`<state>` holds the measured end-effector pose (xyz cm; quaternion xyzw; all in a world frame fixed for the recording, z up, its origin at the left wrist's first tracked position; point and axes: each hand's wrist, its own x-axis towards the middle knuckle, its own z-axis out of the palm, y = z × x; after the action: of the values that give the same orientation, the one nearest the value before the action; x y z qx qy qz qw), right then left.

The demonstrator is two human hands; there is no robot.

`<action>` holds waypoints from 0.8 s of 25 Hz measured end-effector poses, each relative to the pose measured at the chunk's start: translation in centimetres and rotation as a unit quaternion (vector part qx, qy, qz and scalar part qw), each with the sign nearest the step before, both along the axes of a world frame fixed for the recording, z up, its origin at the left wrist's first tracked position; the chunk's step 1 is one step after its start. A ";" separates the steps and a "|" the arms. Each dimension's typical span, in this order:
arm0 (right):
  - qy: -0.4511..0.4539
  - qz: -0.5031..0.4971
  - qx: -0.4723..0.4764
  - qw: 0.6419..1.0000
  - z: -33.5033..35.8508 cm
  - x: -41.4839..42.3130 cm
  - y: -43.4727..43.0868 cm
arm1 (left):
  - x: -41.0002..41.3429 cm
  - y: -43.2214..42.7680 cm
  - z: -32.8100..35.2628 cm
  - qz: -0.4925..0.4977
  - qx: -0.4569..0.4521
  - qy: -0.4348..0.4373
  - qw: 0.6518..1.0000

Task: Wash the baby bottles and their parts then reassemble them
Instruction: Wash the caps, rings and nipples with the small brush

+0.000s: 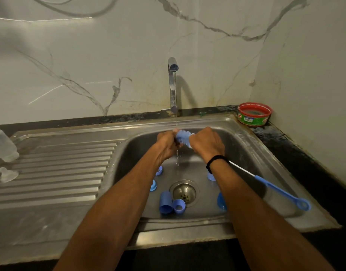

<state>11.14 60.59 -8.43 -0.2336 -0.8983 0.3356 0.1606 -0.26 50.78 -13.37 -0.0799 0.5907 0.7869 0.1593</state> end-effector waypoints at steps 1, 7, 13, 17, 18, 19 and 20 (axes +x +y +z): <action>-0.006 -0.006 -0.020 1.000 0.1 0.1 0.4 | -0.1 -0.3 0.1 -0.009 0.015 -0.004 1.000; 0.007 0.020 0.038 0.999 -0.6 -0.2 -0.5 | 0.4 -0.3 0.4 -0.014 0.001 -0.003 1.000; 0.005 0.017 0.092 0.996 -0.6 -0.1 -0.3 | 0.2 -0.6 0.9 -0.034 0.006 -0.007 0.999; -0.008 0.012 -0.049 0.999 -0.2 -0.8 -0.2 | 0.1 -1.3 0.5 -0.041 0.018 -0.008 0.999; -0.023 0.002 -0.124 0.992 -0.2 -1.0 0.6 | 0.0 -1.7 0.6 -0.051 0.046 -0.016 0.997; -0.031 -0.003 -0.151 0.988 -0.4 -1.0 1.0 | 0.1 -1.9 0.9 -0.056 0.059 -0.021 0.996; -0.032 -0.001 -0.106 0.994 -0.5 -0.9 0.9 | 0.2 -1.8 1.0 -0.058 0.052 -0.020 0.997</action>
<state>10.26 61.45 -8.93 -0.2608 -0.8621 0.4211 0.1070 -0.09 49.03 -12.38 -0.0531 0.5494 0.8041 0.2209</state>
